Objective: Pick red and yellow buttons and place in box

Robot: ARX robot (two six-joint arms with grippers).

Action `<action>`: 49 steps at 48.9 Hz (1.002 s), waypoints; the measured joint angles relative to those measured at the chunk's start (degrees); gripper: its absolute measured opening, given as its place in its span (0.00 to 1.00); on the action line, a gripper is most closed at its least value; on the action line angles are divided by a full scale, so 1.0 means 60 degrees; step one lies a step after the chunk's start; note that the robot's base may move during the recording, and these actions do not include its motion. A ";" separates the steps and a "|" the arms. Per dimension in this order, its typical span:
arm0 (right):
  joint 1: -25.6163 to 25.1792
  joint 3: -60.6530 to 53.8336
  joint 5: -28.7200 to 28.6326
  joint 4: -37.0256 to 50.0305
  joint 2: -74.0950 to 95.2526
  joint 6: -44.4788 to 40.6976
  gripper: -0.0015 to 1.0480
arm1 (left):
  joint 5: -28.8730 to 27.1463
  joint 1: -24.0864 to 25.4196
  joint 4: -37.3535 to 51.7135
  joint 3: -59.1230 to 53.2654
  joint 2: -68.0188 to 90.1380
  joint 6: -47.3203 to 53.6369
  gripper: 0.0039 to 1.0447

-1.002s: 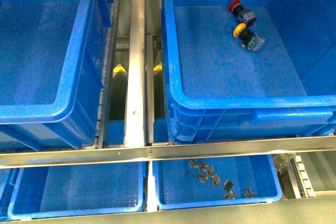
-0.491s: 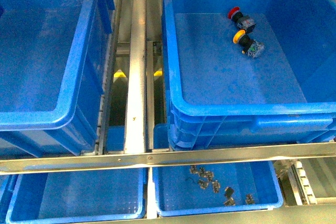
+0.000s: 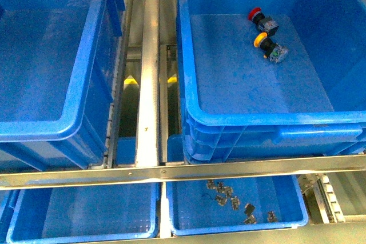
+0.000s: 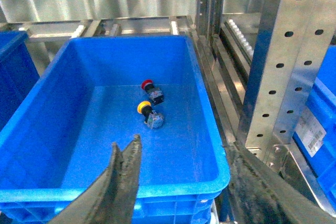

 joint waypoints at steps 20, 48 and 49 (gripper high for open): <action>0.0000 0.0000 0.0000 0.0000 0.0000 0.0000 0.94 | 0.0000 0.0000 0.0000 0.0000 0.0000 0.0000 0.93; 0.0000 0.0000 0.0000 0.0000 0.0000 0.0000 0.94 | 0.0000 0.0000 0.0000 0.0000 0.0000 0.0000 0.93; 0.0000 0.0000 0.0000 0.0000 0.0000 0.0000 0.94 | 0.0000 0.0000 0.0000 0.0004 0.0000 0.0000 0.93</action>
